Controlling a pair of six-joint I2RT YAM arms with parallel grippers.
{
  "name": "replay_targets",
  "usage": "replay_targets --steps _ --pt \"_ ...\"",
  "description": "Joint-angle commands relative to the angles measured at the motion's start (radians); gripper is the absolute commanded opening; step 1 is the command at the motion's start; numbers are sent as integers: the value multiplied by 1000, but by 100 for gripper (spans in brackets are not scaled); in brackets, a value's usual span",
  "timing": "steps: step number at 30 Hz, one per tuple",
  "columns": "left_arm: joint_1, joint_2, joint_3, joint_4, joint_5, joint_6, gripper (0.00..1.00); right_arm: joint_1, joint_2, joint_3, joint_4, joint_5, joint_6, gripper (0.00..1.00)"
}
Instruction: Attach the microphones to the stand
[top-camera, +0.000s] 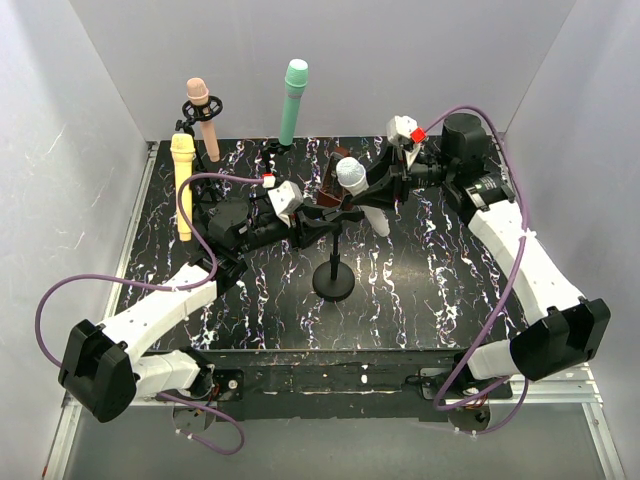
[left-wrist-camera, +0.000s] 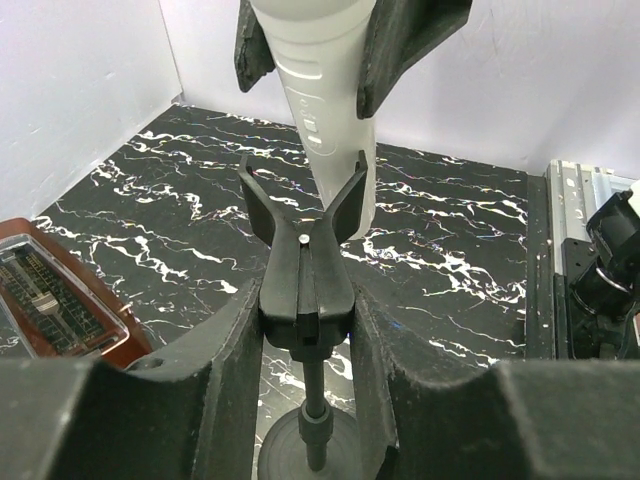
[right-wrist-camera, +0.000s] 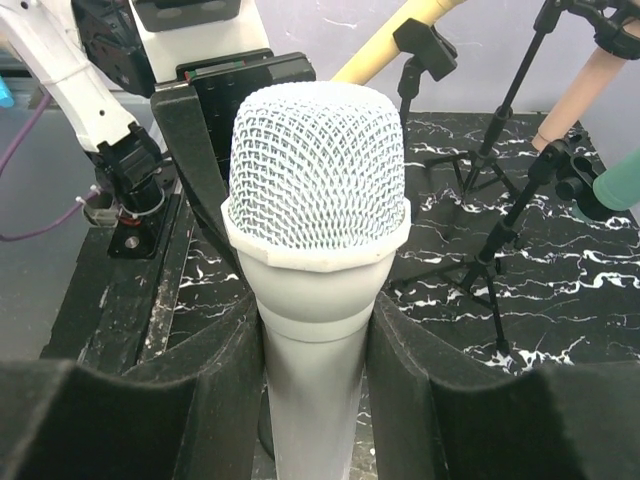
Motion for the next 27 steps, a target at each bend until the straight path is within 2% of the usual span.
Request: replay_targets --steps 1,6,9,16,22,25,27 --pt "-1 -9 -1 -9 12 -31 1 21 -19 -32 191 -46 94 1" --pt "-1 -17 -16 16 37 -63 1 32 11 -82 380 -75 147 1" --pt "-1 -17 -27 36 36 -84 1 39 11 -166 644 -111 292 1" --pt "-1 -21 -64 129 26 -155 0 98 24 -204 650 -110 268 1" --pt "-3 -43 -84 141 -1 -176 1 108 47 -184 734 -61 373 1" --pt "-3 -52 -90 137 -30 -190 7 108 35 -197 750 -53 406 1" --pt "-3 -55 -90 137 -44 -205 20 108 21 -214 758 -44 430 1"
